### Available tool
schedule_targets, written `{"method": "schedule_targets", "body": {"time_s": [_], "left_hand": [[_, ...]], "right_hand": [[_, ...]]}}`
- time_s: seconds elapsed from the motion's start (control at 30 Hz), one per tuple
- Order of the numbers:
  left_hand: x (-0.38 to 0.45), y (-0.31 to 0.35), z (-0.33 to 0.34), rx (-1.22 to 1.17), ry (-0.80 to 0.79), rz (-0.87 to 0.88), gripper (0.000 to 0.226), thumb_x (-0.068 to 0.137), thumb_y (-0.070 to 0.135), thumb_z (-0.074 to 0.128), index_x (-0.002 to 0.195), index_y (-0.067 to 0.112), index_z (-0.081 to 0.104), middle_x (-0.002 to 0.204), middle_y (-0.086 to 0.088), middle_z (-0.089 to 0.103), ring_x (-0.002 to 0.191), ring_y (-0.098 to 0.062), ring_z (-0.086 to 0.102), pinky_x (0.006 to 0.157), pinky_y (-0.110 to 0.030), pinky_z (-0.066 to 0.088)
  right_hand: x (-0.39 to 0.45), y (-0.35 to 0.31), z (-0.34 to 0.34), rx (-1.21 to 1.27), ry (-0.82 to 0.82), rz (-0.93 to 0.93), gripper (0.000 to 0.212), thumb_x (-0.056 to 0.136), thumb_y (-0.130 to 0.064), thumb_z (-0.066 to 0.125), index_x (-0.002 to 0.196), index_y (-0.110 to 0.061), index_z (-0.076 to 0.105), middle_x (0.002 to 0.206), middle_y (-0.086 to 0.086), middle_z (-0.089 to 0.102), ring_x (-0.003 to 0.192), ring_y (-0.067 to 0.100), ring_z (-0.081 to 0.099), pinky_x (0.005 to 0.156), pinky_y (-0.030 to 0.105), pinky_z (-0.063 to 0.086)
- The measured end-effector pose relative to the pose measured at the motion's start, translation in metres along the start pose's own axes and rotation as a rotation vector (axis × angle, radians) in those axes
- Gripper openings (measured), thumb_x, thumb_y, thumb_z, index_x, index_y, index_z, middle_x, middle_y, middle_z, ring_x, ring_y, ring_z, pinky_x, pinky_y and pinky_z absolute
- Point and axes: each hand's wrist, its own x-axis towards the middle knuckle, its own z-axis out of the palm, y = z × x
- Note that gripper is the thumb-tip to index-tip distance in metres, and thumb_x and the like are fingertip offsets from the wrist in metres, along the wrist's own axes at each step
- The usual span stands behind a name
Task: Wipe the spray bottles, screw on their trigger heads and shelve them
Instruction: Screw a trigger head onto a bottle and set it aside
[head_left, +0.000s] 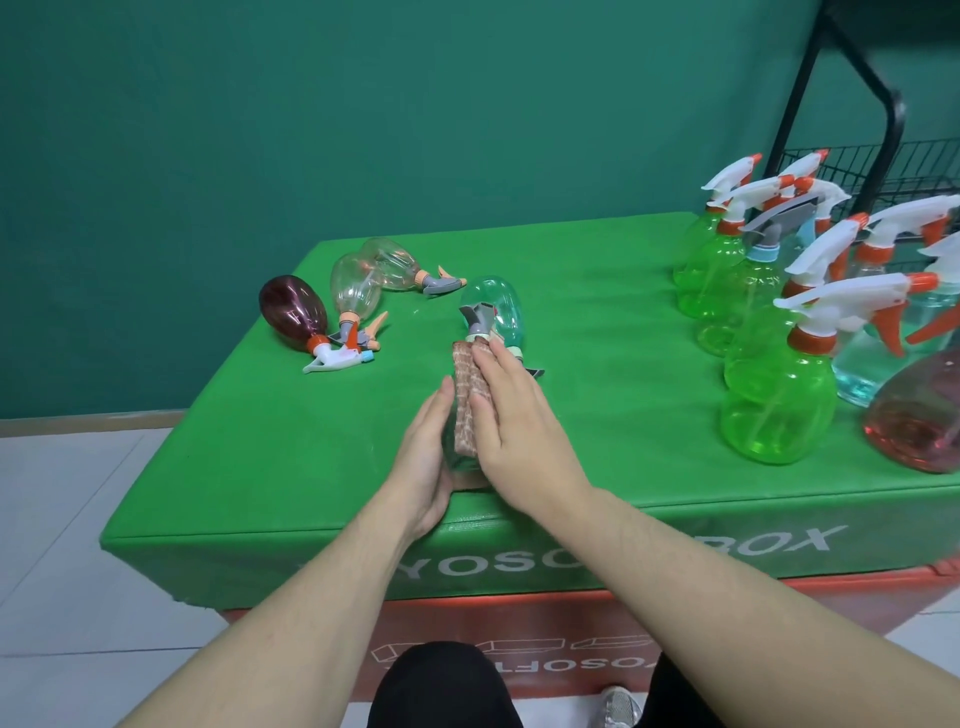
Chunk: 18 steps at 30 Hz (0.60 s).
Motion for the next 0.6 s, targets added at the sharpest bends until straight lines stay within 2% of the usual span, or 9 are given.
{"method": "schedule_targets", "body": {"time_s": [0.1,0.33,0.5,0.6], "left_hand": [[0.000,0.000,-0.001,-0.035,0.006,-0.010,0.050,0.102,0.056,0.041,0.140,0.030,0.060,0.126,-0.001,0.074,0.104,-0.018,0.075,0.068,-0.046,0.062],[0.001,-0.003,-0.003,-0.046,0.039,-0.035,0.046,0.108,0.052,0.034,0.137,0.027,0.059,0.113,0.001,0.078,0.100,-0.021,0.077,0.063,-0.046,0.062],[0.000,-0.004,-0.003,-0.040,0.064,-0.041,0.045,0.109,0.051,0.031,0.123,0.030,0.069,0.113,0.001,0.078,0.097,-0.018,0.076,0.070,-0.043,0.057],[0.000,-0.003,-0.002,-0.047,0.054,-0.050,0.046,0.109,0.050,0.032,0.122,0.028,0.070,0.117,-0.001,0.077,0.099,-0.017,0.076,0.073,-0.038,0.056]], "right_hand": [[0.013,-0.007,-0.003,-0.021,-0.029,0.019,0.051,0.106,-0.026,0.040,0.156,-0.015,0.036,0.164,0.000,0.027,0.151,0.012,0.021,0.125,0.032,0.015],[0.025,-0.008,0.001,0.075,-0.027,0.168,0.050,0.107,-0.027,0.037,0.156,-0.018,0.035,0.158,0.000,0.040,0.145,0.014,0.035,0.121,0.034,0.026],[0.011,-0.004,0.008,-0.041,-0.057,0.051,0.058,0.103,-0.038,0.025,0.157,-0.016,0.033,0.164,0.003,0.029,0.151,0.017,0.025,0.124,0.037,0.021],[-0.004,0.003,0.007,-0.104,-0.045,-0.023,0.059,0.104,-0.040,0.021,0.158,-0.018,0.029,0.166,0.002,0.022,0.153,0.015,0.019,0.123,0.044,0.023]]}}
